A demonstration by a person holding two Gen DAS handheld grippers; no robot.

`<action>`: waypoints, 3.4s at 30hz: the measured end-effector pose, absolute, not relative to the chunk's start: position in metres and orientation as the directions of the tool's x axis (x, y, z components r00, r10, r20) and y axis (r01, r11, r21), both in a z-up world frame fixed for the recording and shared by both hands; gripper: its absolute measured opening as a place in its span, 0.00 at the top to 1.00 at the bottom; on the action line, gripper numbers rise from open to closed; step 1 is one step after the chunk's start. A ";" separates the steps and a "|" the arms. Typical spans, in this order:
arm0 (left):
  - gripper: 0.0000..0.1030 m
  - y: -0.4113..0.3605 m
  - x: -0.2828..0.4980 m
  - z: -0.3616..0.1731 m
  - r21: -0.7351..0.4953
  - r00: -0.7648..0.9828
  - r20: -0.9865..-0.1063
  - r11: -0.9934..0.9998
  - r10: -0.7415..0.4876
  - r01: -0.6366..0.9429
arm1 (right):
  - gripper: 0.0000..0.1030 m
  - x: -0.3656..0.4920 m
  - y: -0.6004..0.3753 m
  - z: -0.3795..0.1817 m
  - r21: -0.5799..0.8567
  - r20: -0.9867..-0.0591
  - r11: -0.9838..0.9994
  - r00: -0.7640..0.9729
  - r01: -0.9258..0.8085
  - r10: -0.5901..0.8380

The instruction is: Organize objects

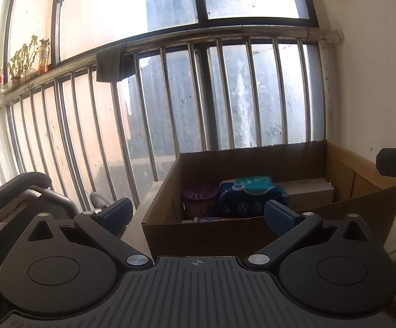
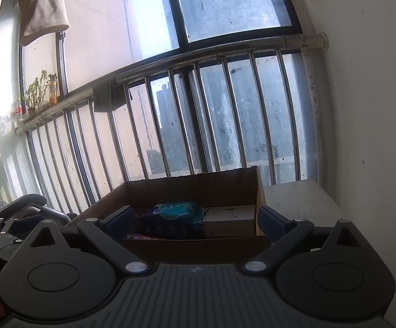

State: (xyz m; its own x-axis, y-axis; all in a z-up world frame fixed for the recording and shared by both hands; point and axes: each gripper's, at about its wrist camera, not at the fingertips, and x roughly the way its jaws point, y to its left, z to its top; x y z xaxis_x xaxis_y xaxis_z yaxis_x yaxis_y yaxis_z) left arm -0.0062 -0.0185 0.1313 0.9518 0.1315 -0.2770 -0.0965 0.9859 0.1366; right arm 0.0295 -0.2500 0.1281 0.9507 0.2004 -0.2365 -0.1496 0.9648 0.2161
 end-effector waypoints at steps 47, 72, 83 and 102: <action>0.00 -0.014 -0.008 0.133 0.132 0.951 -0.277 0.986 0.139 -0.105 | 0.00 0.031 -0.242 0.128 0.197 -0.241 0.967 0.948 -0.163 0.209; 0.00 -0.014 -0.009 0.131 0.131 0.950 -0.284 0.987 0.132 -0.098 | 0.00 0.030 -0.242 0.126 0.200 -0.245 0.967 0.947 -0.160 0.207; 0.00 -0.014 -0.006 0.129 0.133 0.947 -0.292 0.986 0.131 -0.096 | 0.00 0.030 -0.243 0.125 0.202 -0.247 0.967 0.947 -0.158 0.206; 0.00 -0.018 -0.009 0.136 0.154 0.950 -0.272 0.982 0.152 -0.113 | 0.00 0.034 -0.248 0.124 0.234 -0.238 0.957 0.944 -0.174 0.230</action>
